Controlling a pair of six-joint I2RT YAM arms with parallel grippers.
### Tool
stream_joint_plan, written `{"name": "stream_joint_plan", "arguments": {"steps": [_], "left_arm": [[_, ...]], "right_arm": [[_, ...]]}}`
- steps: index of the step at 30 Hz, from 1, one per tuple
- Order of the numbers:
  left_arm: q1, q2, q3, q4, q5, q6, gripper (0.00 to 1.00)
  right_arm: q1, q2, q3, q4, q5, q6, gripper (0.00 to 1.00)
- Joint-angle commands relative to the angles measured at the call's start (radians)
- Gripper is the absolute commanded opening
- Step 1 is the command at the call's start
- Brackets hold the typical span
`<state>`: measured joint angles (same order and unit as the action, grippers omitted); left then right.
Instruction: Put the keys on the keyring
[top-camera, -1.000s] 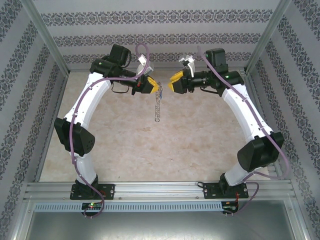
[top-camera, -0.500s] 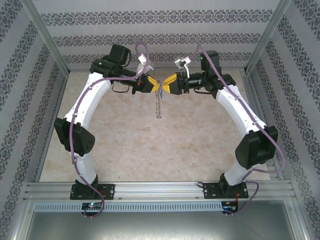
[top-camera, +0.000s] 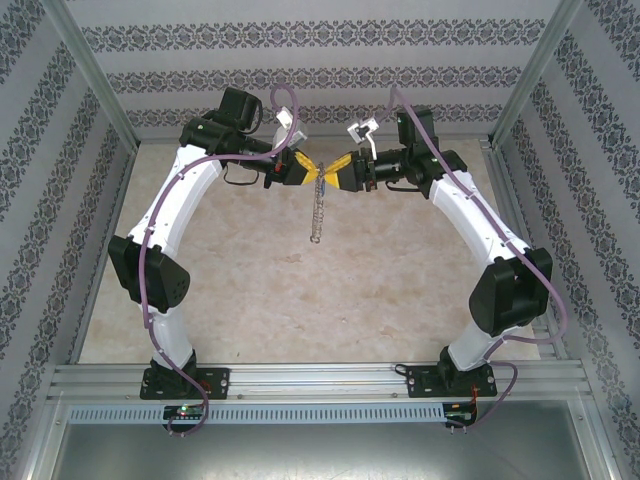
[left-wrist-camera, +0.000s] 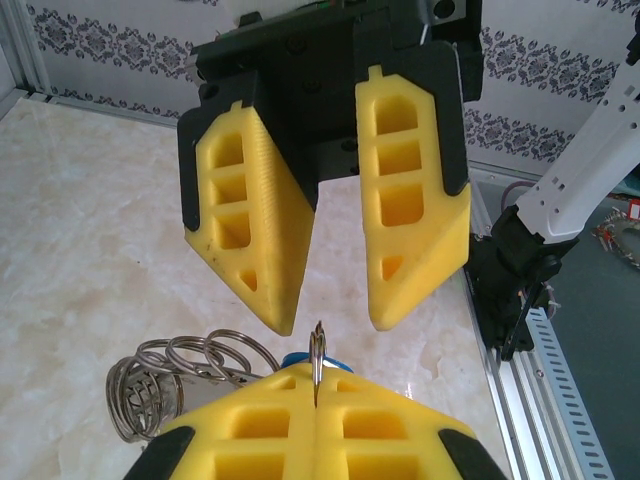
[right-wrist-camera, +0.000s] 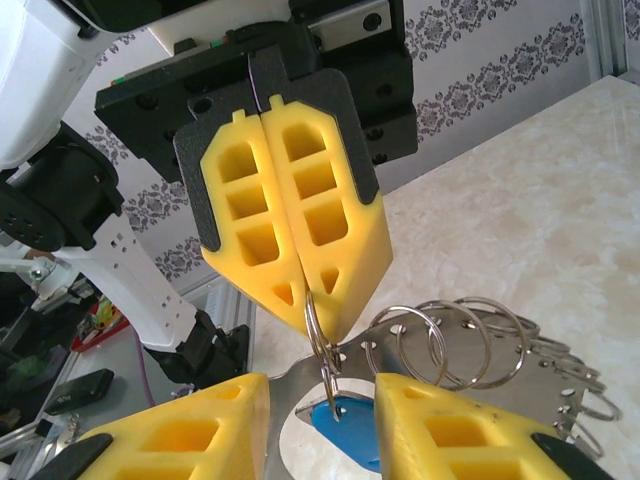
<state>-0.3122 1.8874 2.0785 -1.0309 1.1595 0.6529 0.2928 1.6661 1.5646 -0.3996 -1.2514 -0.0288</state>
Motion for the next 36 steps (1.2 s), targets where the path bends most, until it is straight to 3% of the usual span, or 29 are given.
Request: {"name": "stream_joint_plan", "arguments": {"steps": [1,5,11,17,36], "left_arm": [[0.005,-0.045,0.006,0.034,0.041,0.002,0.00],[0.005,-0.044,0.005,0.034,0.043,0.002,0.00],[0.006,-0.044,0.002,0.036,0.047,0.002,0.00],[0.006,-0.043,0.002,0.040,0.049,0.001,0.00],[0.008,-0.050,-0.009,0.064,0.058,-0.017,0.00]], "right_arm": [[0.012,0.015,-0.010,0.008,-0.042,-0.014,0.33],[0.014,0.019,-0.008,0.009,-0.038,-0.013,0.31],[0.015,0.029,-0.002,0.015,-0.037,-0.008,0.21],[0.021,0.034,-0.003,0.016,-0.043,-0.008,0.00],[0.058,0.087,0.033,-0.119,-0.088,-0.086,0.00]]}}
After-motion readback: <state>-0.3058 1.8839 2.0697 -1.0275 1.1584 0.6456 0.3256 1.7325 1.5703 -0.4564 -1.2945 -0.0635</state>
